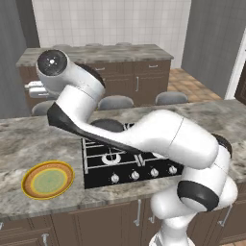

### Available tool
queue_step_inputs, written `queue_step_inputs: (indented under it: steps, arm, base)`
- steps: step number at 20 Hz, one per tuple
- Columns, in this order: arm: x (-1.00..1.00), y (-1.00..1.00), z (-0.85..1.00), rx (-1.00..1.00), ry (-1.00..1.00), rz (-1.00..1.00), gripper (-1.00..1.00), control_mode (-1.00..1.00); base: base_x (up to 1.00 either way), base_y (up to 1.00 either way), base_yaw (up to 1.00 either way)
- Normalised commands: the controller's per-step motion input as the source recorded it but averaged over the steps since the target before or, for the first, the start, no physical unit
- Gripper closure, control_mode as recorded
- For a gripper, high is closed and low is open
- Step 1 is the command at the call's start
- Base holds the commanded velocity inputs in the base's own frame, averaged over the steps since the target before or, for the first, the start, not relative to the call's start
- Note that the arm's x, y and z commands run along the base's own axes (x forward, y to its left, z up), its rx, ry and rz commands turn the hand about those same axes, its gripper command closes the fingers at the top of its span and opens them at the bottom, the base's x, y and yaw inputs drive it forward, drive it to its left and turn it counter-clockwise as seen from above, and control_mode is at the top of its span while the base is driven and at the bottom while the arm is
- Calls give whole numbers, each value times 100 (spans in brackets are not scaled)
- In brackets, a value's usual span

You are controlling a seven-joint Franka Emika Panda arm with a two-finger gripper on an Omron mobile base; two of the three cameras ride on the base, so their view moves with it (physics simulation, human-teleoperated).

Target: Pick the croissant and place it on the pan. Then turn on the stove to warm the croissant.

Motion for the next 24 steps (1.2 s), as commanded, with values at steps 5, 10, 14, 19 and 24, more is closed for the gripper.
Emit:
queue_step_inputs:
  steps: [5, 10, 14, 19, 24]
  arm:
    - [-2, -100, 22, 0, 0, 7, 100, -100]
    - [0, -100, 0, 0, -2, 14, 100, -100]
    - [2, -100, 0, 0, -3, 17, 100, -100]
    - [67, -100, -11, 0, -1, 21, 100, -100]
    - [72, -37, -2, 0, 0, 9, 100, -100]
  base:
    - [0, 0, 0]
    - [0, 0, 0]
    - [0, 0, 0]
    - [0, 0, 0]
    - [0, 0, 0]
